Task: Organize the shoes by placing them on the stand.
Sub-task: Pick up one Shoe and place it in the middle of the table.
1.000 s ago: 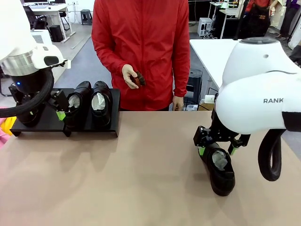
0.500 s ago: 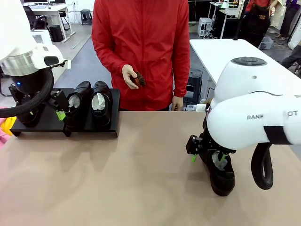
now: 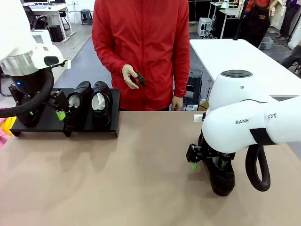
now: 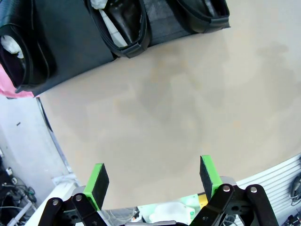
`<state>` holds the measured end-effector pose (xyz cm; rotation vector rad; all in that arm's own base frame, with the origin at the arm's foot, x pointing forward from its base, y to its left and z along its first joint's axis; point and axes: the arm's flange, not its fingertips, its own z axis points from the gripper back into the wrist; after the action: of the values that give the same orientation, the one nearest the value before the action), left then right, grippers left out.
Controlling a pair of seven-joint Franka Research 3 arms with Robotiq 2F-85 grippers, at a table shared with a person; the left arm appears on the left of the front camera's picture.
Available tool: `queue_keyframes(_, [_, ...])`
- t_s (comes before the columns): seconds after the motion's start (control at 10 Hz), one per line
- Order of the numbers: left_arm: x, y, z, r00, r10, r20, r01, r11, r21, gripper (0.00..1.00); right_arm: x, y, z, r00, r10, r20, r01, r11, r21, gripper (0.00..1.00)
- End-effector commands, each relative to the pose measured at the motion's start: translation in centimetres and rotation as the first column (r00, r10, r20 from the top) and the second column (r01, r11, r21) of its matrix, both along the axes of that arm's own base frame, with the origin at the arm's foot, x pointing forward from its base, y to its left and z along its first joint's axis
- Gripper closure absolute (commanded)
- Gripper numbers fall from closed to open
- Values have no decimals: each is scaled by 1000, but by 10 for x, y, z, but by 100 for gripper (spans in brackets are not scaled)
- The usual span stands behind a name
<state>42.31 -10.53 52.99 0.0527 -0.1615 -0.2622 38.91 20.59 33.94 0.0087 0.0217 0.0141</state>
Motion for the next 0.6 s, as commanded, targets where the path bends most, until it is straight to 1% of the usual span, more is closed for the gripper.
queue_keyframes(0.0, [-2,3,-1,1000,-7,13,7,1000,-3,0,8,1,-1,1000,-4,17,4,1000,-19,0])
queue_keyframes(0.1, [-2,3,-1,1000,-7,13,7,1000,-3,0,11,1,-3,1000,-4,11,4,1000,-18,3])
queue_keyframes(0.2, [-2,3,-1,1000,-7,13,7,1000,-3,0,12,0,-5,1000,-4,6,4,1000,-20,17])
queue_keyframes(0.5, [-2,3,-1,1000,-7,13,7,1000,-3,0,13,0,-5,1000,-1,11,1,1000,-15,76])
